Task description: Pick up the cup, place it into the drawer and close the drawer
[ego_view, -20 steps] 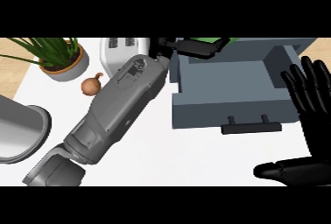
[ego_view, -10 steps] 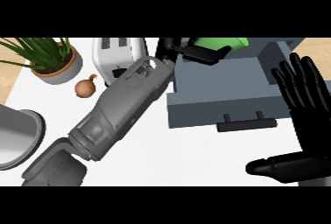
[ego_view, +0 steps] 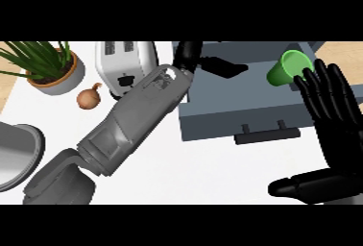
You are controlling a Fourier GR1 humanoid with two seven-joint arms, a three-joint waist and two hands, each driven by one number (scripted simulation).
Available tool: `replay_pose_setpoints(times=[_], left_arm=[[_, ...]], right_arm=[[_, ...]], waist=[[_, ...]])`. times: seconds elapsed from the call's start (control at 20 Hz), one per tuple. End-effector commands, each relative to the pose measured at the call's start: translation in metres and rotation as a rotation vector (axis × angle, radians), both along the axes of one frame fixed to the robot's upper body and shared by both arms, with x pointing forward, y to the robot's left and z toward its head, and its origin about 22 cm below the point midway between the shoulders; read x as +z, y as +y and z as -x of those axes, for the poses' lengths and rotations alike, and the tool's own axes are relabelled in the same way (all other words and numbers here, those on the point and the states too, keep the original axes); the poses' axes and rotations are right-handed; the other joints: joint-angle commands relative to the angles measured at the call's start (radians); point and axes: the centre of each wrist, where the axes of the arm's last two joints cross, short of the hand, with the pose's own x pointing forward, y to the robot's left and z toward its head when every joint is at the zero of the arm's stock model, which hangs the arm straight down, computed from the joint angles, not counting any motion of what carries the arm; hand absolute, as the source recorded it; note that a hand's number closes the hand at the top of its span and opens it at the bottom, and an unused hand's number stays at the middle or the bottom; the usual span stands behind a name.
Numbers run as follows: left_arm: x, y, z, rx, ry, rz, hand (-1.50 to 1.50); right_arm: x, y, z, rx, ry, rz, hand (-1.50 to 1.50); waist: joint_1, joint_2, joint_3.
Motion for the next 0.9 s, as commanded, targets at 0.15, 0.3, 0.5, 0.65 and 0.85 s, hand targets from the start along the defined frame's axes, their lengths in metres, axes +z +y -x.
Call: replay_pose_setpoints(times=[0.15, 0.3, 0.5, 0.65, 0.85], left_arm=[[-0.004, -0.003, 0.006, -0.041, -0.006, 0.119, -1.5], [0.016, -0.014, 0.009, -0.052, -0.031, 0.173, -1.5], [0.025, -0.01, 0.004, -0.113, -0.062, 0.314, -1.5], [0.026, -0.015, 0.013, -0.143, -0.042, 0.35, -1.5], [0.031, 0.01, 0.007, -0.104, -0.017, 0.395, -1.5]], right_arm=[[0.0, 0.0, 0.0, 0.04, -0.003, -0.035, -1.5], [0.012, 0.002, 0.003, 0.068, 0.014, -0.063, -1.5], [0.014, -0.004, 0.014, 0.048, 0.019, -0.074, -1.5], [0.006, -0.031, 0.014, 0.061, 0.009, -0.06, -1.5], [0.005, -0.037, 0.02, 0.091, 0.028, 0.03, 1.5]], waist=[[-0.002, 0.001, -0.001], [0.008, -0.007, -0.001], [0.053, -0.015, -0.002], [0.082, -0.024, -0.001], [0.113, -0.032, -0.002]])
